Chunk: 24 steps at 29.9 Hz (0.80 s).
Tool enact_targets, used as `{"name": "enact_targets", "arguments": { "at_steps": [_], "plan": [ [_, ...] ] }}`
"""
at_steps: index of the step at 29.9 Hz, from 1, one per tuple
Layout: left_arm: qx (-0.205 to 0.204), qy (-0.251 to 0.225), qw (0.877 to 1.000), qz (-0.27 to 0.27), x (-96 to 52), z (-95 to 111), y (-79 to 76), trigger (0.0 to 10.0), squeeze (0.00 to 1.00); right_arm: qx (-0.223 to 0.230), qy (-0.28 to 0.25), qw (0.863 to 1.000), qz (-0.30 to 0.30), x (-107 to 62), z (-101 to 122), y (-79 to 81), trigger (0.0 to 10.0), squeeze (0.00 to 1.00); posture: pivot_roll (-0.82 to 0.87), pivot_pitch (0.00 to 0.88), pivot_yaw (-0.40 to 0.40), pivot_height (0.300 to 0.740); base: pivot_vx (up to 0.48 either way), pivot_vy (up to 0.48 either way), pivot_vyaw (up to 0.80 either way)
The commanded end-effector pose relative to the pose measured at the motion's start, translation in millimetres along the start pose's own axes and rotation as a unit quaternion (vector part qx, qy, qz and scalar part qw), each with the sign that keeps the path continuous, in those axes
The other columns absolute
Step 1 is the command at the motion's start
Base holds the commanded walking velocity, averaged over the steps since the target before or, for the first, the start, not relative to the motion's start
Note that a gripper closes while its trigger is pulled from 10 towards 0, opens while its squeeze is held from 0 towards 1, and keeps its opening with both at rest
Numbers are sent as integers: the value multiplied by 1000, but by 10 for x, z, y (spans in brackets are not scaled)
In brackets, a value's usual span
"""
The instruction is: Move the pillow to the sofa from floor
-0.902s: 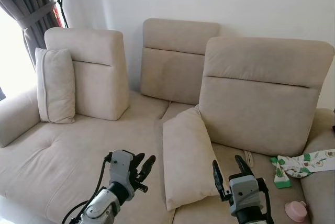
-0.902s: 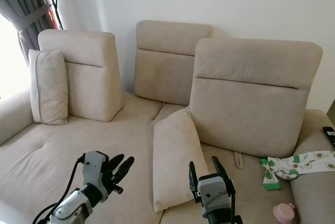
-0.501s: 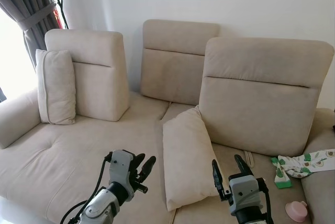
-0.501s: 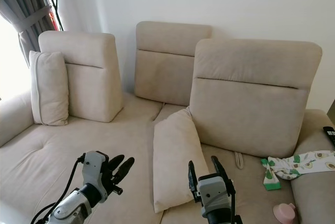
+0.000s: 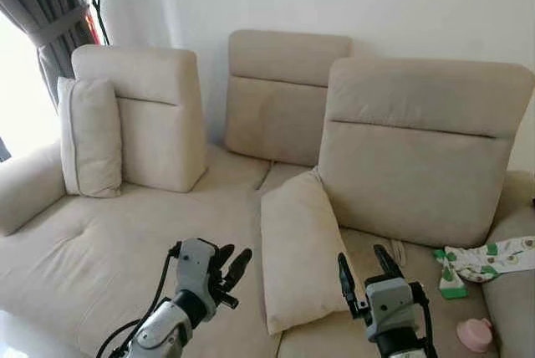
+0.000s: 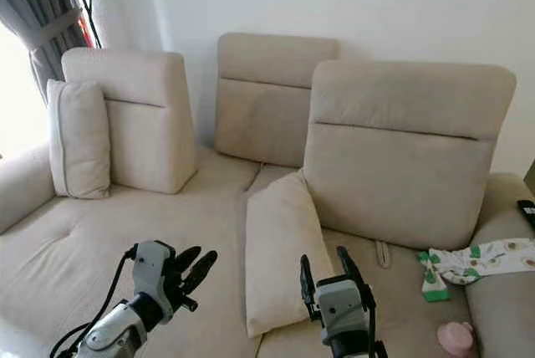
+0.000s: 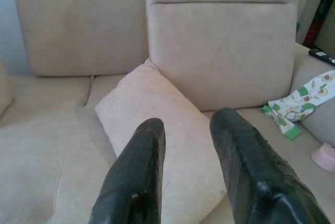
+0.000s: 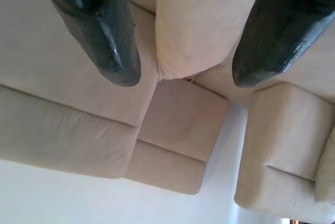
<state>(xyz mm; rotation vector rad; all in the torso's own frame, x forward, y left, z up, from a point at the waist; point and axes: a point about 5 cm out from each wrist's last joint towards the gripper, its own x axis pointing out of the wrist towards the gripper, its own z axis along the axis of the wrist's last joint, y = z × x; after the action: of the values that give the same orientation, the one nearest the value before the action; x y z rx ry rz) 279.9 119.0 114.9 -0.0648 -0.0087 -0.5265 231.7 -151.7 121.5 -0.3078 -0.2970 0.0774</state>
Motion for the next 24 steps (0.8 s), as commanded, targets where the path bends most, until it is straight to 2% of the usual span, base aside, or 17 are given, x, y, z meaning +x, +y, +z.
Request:
{"name": "enact_targets", "arguments": {
  "at_steps": [1, 19, 24],
  "plan": [
    [-9, 14, 1000, 4, -43, -54, 12, 10000, 0, 9, 3, 1000, 1, -13, -17, 16, 10000, 0, 92, 0, 64, 740, -304, 0, 0],
    [-12, 16, 1000, 2, -14, -57, -10, 10000, 0, 6, 4, 1000, 2, 6, -24, 4, 10000, 0, 89, 0, 61, 740, -327, 0, 0],
    [-14, 15, 1000, 0, -11, -63, -24, 10000, 0, 6, 6, 1000, 0, 9, -28, 2, 10000, 0, 86, 0, 60, 740, 0, 0, 0]
  ]
}}
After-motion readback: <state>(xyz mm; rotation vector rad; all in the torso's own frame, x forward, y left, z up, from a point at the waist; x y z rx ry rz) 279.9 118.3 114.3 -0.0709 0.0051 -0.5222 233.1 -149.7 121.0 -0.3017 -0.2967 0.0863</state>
